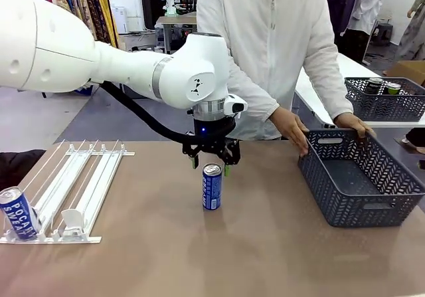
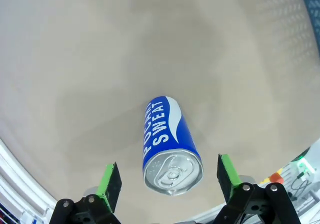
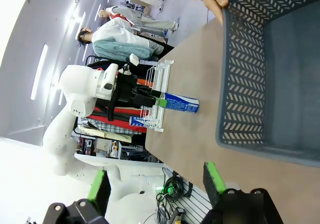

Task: Retrieve and store the cans from the dispenser.
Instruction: Pick up one can from the Automatic Can Dispenser and place it in the middle of the table.

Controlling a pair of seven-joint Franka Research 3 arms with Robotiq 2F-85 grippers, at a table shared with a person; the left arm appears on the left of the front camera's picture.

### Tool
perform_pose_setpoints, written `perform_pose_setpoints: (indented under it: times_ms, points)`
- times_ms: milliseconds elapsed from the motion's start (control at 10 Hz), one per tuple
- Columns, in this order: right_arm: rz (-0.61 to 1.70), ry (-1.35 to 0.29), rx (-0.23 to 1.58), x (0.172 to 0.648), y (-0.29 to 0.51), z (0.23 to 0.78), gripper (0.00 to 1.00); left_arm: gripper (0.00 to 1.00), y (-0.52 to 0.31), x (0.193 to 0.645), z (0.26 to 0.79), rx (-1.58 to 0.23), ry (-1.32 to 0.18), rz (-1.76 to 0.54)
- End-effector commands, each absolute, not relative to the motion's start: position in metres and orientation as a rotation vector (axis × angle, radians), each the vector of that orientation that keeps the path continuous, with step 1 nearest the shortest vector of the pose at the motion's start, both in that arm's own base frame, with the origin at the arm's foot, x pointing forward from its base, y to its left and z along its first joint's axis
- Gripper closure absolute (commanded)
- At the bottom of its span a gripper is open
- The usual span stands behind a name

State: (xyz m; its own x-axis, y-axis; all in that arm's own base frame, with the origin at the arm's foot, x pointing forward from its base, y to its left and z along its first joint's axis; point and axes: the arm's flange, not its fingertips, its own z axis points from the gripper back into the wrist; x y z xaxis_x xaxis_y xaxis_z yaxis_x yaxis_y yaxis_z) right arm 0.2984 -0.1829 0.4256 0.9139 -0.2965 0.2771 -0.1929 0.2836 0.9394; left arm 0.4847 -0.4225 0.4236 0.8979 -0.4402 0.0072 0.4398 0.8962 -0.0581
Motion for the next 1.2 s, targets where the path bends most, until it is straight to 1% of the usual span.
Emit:
perform_pose_setpoints:
  times_ms: [0,100,300,500,600,800,900,1100]
  points:
    - [-0.052,-0.444,1.294,0.298,-0.185,0.428,0.0,0.0,-0.398,0.472,0.456,-0.078,-0.059,-0.439]
    - [-0.052,-0.444,1.294,0.298,-0.185,0.428,0.0,0.0,-0.377,0.463,0.489,-0.121,-0.076,-0.434]
    - [-0.052,-0.444,1.294,0.298,-0.185,0.428,0.0,0.0,-0.306,0.436,0.56,-0.246,-0.019,-0.451]
    - [-0.052,-0.444,1.294,0.298,-0.185,0.428,0.0,0.0,-0.19,0.42,0.6,-0.43,0.019,-0.451]
    - [-0.052,-0.444,1.294,0.298,-0.185,0.428,0.0,0.0,-0.12,0.412,0.611,-0.514,-0.016,-0.349]
    - [-0.052,-0.444,1.294,0.298,-0.185,0.428,0.0,0.0,0.02,0.387,0.611,-0.68,-0.046,-0.145]
    - [-0.052,-0.444,1.294,0.298,-0.185,0.428,0.0,0.0,0.075,0.373,0.602,-0.808,-0.025,-0.124]
    - [-0.052,-0.444,1.294,0.298,-0.185,0.428,0.0,0.0,0.17,0.349,0.57,-1.05,-0.083,0.006]
